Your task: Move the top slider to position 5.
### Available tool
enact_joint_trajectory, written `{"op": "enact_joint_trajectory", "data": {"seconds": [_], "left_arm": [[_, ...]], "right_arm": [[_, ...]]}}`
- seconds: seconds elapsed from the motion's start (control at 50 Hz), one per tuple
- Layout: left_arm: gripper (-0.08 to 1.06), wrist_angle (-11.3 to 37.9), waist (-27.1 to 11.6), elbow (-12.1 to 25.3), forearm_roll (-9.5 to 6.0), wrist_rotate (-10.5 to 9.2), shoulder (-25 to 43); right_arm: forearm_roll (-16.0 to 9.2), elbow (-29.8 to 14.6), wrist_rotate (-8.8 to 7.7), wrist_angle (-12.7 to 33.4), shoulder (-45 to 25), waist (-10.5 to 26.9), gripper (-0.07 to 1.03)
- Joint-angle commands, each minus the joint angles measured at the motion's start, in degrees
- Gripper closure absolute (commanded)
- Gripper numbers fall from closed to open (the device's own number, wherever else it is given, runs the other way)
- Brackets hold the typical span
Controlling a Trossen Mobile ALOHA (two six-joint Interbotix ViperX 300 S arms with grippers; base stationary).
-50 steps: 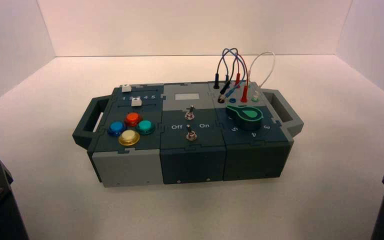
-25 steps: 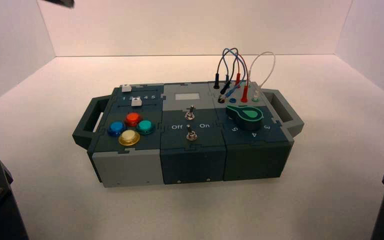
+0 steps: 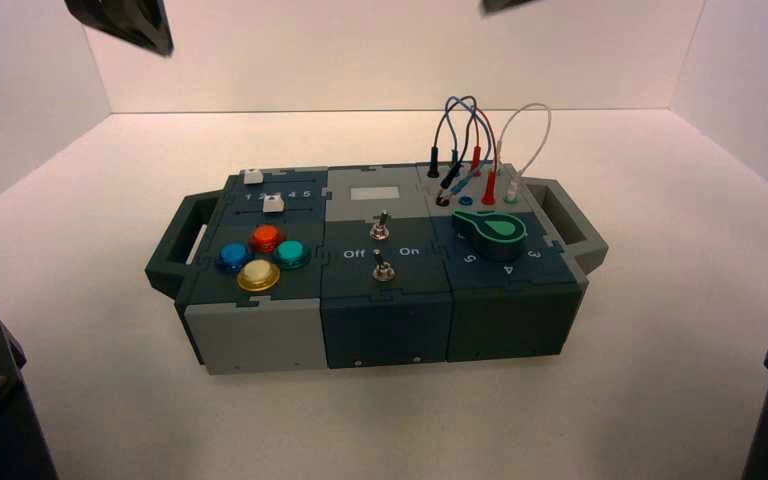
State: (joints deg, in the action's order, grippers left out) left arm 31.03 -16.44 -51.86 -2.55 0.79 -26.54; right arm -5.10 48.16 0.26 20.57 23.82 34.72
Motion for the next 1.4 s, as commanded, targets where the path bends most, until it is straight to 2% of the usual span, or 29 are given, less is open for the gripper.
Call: {"op": "enact_joint_trajectory", "data": {"seconds": [0.02,0.22,0.44,0.58,0.64,0.8,1.12,1.4], "left_arm": [[1.0,0.2,-0.9,2.2,-0.53,-0.18,2.5],[1.0,0.4,-3.4,3.9,-0.88,-0.44,7.6],[1.0,0.5,-3.8,5.7,-2.29,-0.44,12.7],[1.0,1.5,-3.8,6.9,-3.69,-0.44,15.9],[1.0,1.8,-3.8,7.7,-4.92,-0.44,18.1],[1.0,2.3,-3.8,9.0,-6.33,-0.62,22.3],[1.0,2.6,-3.8,9.8,-6.59,-0.62,27.3],[1.0,2.7,-3.8,10.2,-6.68,-0.62,28.3]], "right_arm": [[-0.3,-3.0,-0.09,0.7,-1.5,2.0,0.99],[-0.3,-3.3,-0.09,-0.1,-2.4,2.1,0.99],[-0.4,-2.8,-0.09,-1.1,-2.8,2.1,0.99],[-0.4,-2.8,-0.09,-1.1,-2.8,2.1,0.99],[-0.4,-2.8,-0.09,-1.3,-2.9,2.1,0.99],[-0.4,-2.7,-0.09,-1.3,-2.5,2.1,0.99],[-0.4,-2.7,-0.09,-1.3,-2.1,2.1,0.99],[-0.4,-2.8,-0.09,-1.3,-2.0,2.1,0.99]]}}
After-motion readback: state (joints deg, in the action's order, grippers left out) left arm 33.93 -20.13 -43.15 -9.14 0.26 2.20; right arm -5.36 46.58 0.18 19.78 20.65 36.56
